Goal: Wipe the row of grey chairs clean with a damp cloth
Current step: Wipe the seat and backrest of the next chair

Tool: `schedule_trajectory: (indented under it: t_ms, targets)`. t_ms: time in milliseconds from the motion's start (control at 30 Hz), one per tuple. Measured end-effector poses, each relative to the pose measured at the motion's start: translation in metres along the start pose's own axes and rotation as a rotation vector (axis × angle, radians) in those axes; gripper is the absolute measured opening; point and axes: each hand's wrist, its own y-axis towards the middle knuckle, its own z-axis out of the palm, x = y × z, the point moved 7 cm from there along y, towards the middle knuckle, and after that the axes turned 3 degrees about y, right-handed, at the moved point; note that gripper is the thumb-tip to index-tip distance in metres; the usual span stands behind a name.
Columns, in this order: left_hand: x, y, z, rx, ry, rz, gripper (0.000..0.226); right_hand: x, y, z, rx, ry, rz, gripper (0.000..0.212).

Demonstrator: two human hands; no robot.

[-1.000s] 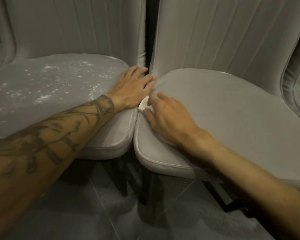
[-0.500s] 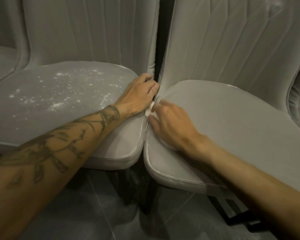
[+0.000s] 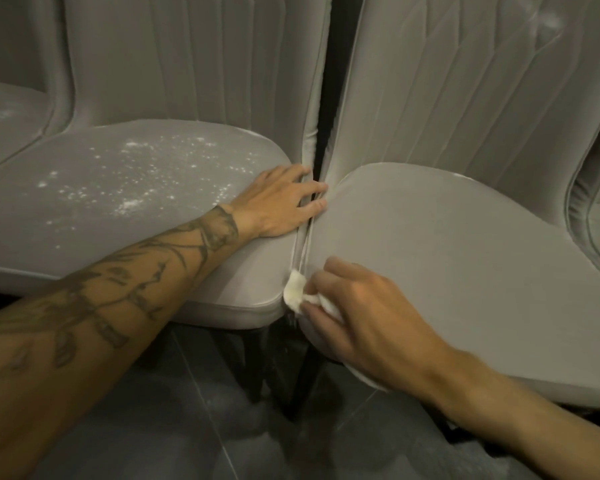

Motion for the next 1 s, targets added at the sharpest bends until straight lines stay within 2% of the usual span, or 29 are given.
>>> schedule_trajectory:
  t_ms: [67, 200, 267, 367, 467, 567, 667, 833, 933, 1000]
  targets:
    - [-0.002, -0.001, -0.002, 0.007, 0.008, -0.005, 0.055, -0.004, 0.001, -0.002, 0.014, 0.007, 0.015, 0.018]
    - [-0.007, -0.009, -0.003, 0.021, 0.009, -0.01, 0.053, -0.024, 0.044, -0.008, -0.064, -0.066, 0.156, 0.023]
    - [-0.009, -0.013, -0.001, 0.016, 0.004, -0.01, 0.053, -0.017, 0.035, -0.004, -0.079, -0.067, 0.111, 0.02]
    - [-0.01, -0.015, -0.001, -0.004, 0.033, -0.011, 0.055, 0.001, -0.02, -0.002, -0.014, -0.011, -0.005, 0.016]
    - [-0.017, -0.014, -0.001, -0.004, 0.045, -0.024, 0.055, -0.005, -0.045, -0.011, 0.01, 0.014, 0.029, 0.017]
    - [-0.027, -0.017, -0.001, -0.021, 0.038, -0.058, 0.054, -0.003, -0.016, -0.012, -0.056, -0.033, 0.076, 0.019]
    - [-0.033, -0.025, 0.002, -0.041, 0.057, -0.075, 0.055, 0.01, -0.003, -0.003, -0.054, -0.109, 0.031, 0.019]
    - [-0.037, -0.032, 0.003, -0.102, 0.091, -0.065, 0.059, -0.012, -0.074, -0.02, 0.034, -0.095, 0.015, 0.018]
    - [-0.039, -0.033, 0.004, -0.11, 0.119, -0.062, 0.062, -0.026, -0.09, -0.032, -0.003, -0.107, 0.075, 0.016]
    - [-0.04, -0.033, 0.004, -0.108, 0.122, -0.065, 0.061, -0.016, -0.069, -0.029, -0.056, -0.058, 0.088, 0.016]
